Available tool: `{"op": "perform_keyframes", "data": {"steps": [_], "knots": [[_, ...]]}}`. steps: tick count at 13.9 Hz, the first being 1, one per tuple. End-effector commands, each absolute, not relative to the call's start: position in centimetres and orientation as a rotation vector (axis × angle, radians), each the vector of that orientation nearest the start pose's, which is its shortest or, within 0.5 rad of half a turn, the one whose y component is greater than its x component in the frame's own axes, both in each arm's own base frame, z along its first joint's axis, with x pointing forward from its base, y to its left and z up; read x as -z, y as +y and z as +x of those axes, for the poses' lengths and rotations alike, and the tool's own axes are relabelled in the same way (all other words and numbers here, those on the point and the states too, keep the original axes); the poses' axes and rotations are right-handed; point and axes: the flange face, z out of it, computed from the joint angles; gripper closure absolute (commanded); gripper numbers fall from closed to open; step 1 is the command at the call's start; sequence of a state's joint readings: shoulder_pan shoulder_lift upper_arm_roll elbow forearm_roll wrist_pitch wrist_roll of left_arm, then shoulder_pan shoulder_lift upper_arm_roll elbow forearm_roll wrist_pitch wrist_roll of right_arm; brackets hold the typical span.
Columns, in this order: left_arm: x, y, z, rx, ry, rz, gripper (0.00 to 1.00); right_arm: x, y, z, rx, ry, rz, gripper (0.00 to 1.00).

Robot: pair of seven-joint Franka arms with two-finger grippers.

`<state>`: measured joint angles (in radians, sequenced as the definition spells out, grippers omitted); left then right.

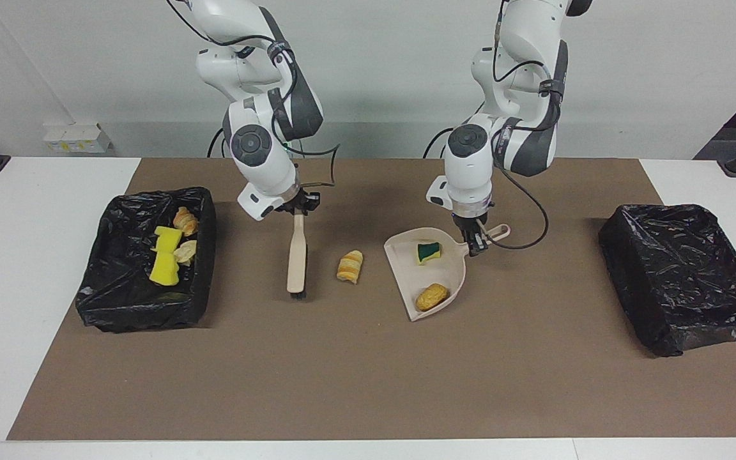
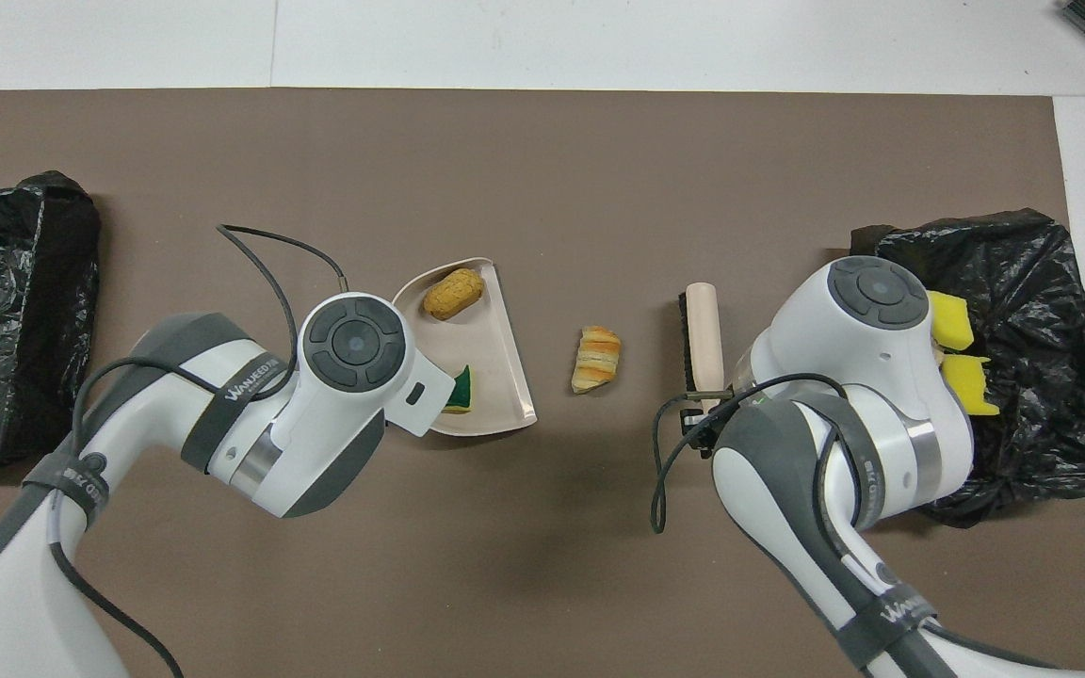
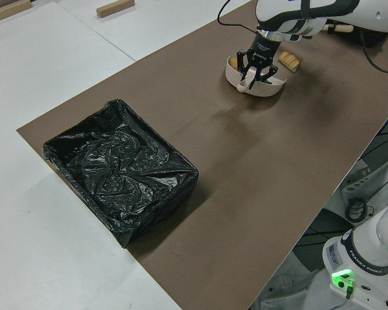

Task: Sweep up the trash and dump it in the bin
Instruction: 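Sweep the last scraps into the dustpan held by the left gripper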

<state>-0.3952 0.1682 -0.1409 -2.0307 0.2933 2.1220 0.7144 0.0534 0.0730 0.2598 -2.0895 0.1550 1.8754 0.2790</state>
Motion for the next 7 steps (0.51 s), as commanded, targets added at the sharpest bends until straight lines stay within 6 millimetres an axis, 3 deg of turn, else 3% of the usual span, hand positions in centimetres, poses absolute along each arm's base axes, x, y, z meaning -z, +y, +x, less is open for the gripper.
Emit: {"op": "perform_keyframes", "data": {"steps": [1,2,4,7], "knots": [[-35.7,-28.2,48.1,-0.148,1.897,-2.202,1.0,-35.0,16.8,49.2,-0.41,0.056,-3.041,1.0],[-35.5,-28.2,47.9,-0.148,1.897,-2.204,1.0,-33.6,17.8,49.6,-0.381,0.1,-3.039,1.0],[-35.3,-28.4,47.7,-0.146,1.89,-2.208,1.0,-31.1,23.4,48.9,-0.346,0.171,-3.044,1.0],[-35.1,-28.8,47.3,-0.149,1.899,-2.202,1.0,-31.6,26.7,49.1,-0.352,0.14,-3.028,1.0]]}}
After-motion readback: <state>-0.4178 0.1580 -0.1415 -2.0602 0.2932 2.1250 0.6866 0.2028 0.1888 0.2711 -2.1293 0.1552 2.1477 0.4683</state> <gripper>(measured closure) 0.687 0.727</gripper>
